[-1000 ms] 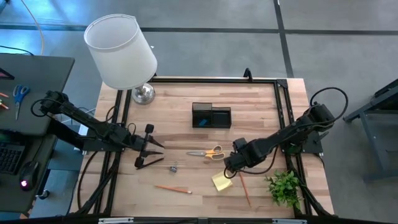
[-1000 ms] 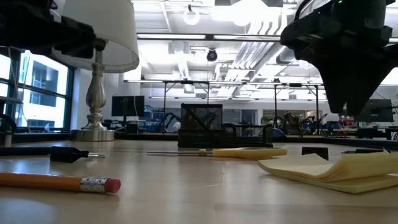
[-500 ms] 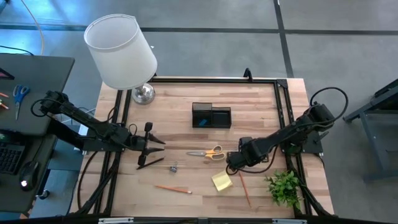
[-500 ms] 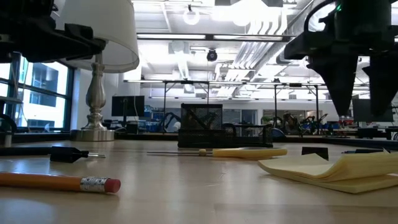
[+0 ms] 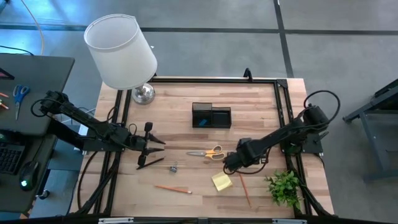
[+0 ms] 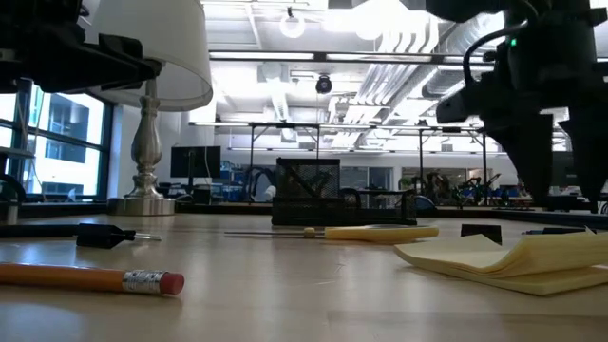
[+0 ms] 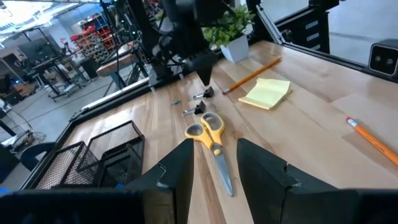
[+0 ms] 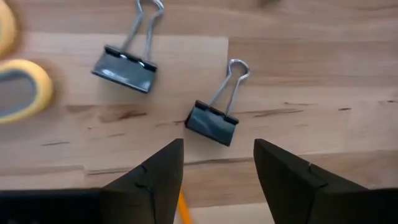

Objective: Pick and place office supplies into organizer
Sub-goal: Put the bottom right black binder clip into the black desk organizer

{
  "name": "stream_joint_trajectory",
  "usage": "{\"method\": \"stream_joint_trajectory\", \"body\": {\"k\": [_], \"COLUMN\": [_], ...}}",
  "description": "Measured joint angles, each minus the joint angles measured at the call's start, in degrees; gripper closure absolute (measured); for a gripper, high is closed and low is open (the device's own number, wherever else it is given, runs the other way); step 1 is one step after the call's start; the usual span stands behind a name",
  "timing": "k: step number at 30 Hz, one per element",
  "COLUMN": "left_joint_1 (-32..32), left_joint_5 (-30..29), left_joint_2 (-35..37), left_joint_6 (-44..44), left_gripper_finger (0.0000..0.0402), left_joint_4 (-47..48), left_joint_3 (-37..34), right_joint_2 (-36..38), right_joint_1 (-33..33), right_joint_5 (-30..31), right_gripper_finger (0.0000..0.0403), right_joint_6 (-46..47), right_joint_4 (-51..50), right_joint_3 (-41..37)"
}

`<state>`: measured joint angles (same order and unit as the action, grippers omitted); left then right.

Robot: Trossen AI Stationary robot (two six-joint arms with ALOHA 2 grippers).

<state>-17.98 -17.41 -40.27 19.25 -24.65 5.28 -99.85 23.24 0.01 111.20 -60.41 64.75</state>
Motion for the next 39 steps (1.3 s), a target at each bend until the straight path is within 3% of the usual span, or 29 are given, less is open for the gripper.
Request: {"method": "stream_joint_trajectory", "body": {"k": [4,17,23,28,35,39], "left_joint_1": [0.0,0.0,0.0,0.0,0.0,0.0], "left_joint_5": [-0.1,-0.1,-0.1,-0.1,-0.1,-0.1], "left_joint_2": [0.0,0.0,0.0,0.0,0.0,0.0], "left_joint_6": [0.3,0.4,0.8,1.3,1.5,1.5], "left_gripper_finger": [0.0291,0.0291,0.0291,0.0291,0.0291,0.0291], "left_joint_4": [-0.5,0.6,0.4,0.2,-0.1,0.0], "left_joint_3": [0.0,0.0,0.0,0.0,0.0,0.0], "right_joint_2": [-0.1,-1.5,-0.7,0.0,0.2,0.1], "right_joint_1": [0.0,0.0,1.3,1.9,2.0,2.4], "right_joint_5": [3.0,3.2,1.5,2.7,-5.4,-6.3], "right_gripper_finger": [0.0214,0.0216,0.0219,0.0218,0.0235,0.0258], "right_joint_6": [0.0,1.9,4.8,7.8,9.9,9.9], "right_joint_4": [0.2,1.5,13.4,14.8,14.9,15.0], "right_joint_3": [0.0,-0.2,-8.3,-10.1,-9.5,-9.5]}}
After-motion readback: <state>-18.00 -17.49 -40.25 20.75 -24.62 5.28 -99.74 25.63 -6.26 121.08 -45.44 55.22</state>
